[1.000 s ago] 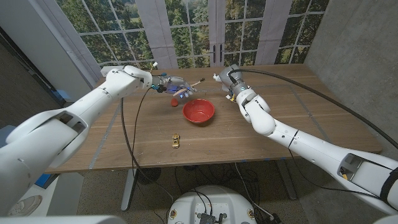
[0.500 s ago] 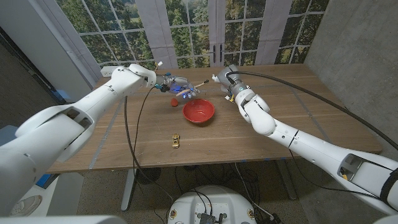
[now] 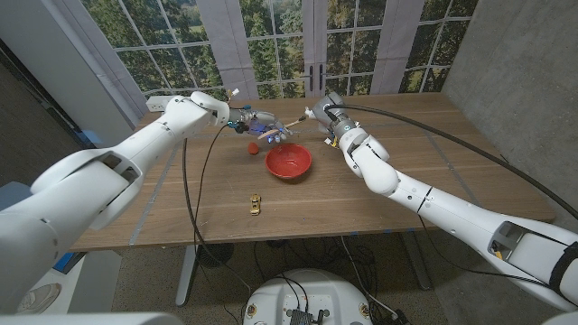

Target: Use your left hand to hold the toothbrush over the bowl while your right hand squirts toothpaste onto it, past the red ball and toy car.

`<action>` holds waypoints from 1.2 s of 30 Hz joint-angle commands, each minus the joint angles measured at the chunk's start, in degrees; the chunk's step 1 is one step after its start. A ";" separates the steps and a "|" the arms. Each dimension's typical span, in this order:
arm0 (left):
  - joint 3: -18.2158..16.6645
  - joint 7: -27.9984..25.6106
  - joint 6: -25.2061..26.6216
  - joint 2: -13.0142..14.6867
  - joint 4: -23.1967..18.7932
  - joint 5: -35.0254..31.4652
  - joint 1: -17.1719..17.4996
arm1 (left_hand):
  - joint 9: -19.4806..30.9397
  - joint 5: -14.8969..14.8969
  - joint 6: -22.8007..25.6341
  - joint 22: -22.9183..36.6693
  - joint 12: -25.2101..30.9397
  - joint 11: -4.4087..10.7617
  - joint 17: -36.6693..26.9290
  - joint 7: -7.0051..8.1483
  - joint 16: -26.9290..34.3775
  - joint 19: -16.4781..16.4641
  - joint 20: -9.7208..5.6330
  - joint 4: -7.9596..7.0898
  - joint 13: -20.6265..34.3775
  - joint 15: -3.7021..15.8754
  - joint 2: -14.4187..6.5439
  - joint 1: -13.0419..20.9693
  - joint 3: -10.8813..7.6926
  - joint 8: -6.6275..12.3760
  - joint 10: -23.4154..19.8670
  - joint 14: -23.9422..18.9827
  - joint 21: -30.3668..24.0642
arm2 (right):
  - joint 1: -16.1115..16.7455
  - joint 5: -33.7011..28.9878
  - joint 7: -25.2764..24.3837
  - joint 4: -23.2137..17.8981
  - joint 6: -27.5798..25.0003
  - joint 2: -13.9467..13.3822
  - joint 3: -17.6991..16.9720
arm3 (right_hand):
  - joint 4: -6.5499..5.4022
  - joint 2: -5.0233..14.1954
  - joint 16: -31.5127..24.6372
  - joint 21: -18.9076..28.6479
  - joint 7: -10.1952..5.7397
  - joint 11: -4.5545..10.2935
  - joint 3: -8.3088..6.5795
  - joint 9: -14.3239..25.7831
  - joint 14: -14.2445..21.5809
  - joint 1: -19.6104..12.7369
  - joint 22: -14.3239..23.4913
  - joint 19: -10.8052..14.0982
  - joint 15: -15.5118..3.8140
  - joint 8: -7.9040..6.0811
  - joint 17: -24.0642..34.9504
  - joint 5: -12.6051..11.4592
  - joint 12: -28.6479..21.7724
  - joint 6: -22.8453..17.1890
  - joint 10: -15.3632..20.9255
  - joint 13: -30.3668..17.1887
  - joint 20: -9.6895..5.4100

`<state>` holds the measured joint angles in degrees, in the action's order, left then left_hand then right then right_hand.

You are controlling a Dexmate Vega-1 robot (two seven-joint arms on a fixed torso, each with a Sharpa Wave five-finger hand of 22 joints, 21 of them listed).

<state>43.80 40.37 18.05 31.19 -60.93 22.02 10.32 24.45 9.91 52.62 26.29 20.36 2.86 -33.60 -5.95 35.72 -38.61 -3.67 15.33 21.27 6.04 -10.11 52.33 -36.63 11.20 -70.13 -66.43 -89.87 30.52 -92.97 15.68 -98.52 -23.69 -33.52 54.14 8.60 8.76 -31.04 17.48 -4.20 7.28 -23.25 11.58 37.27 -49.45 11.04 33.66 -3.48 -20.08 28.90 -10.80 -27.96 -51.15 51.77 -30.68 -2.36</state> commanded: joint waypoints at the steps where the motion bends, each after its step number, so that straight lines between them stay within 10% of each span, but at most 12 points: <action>1: 0.49 0.94 -1.10 -1.43 3.08 -0.73 -1.31 | 0.03 -0.08 3.93 0.03 0.27 4.74 -0.31 -3.55 -0.10 -0.21 -8.33 -6.49 0.10 7.09 -1.09 0.54 -6.75 -0.13 -5.07 -7.19 0.00 | -0.37 -1.31 -0.52 0.48 2.24 -0.24 0.26 | -0.07 0.09 0.08 0.47 0.05 0.20 -0.37 0.27 0.42 0.18 0.17 -0.10 -8.30 -0.26 0.28 -0.39 -0.26 -0.29 0.02 -0.17 -0.34; 36: 1.57 4.95 -7.27 -6.93 16.84 -3.02 -5.73 | 0.21 -0.05 3.72 -0.01 0.34 4.88 -0.60 -3.35 -0.76 -0.18 -8.32 -6.54 0.02 7.09 -1.08 0.64 -6.61 -0.10 -5.05 -7.37 -0.03 | -3.71 -1.22 -4.86 5.51 2.78 1.77 2.38 | 0.76 2.29 -3.57 1.76 -1.42 3.83 -3.33 0.59 7.93 -6.51 0.36 0.46 -9.61 -0.52 4.67 0.32 -5.38 -1.49 6.06 -4.63 -2.94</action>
<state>45.13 44.36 12.53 25.91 -48.54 19.69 6.04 24.45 9.91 52.62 26.30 20.33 2.86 -33.86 -5.95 35.32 -38.61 -3.67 15.25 21.14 5.93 -10.18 52.26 -36.55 11.20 -70.13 -66.54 -89.87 27.89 -95.03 13.06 -94.89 -20.63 -32.25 55.71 9.47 8.99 -33.91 18.87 -5.27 9.01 -26.06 11.97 44.00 -53.04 11.04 33.55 -4.81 -20.42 32.87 -10.79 -32.69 -52.23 56.21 -34.54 -2.88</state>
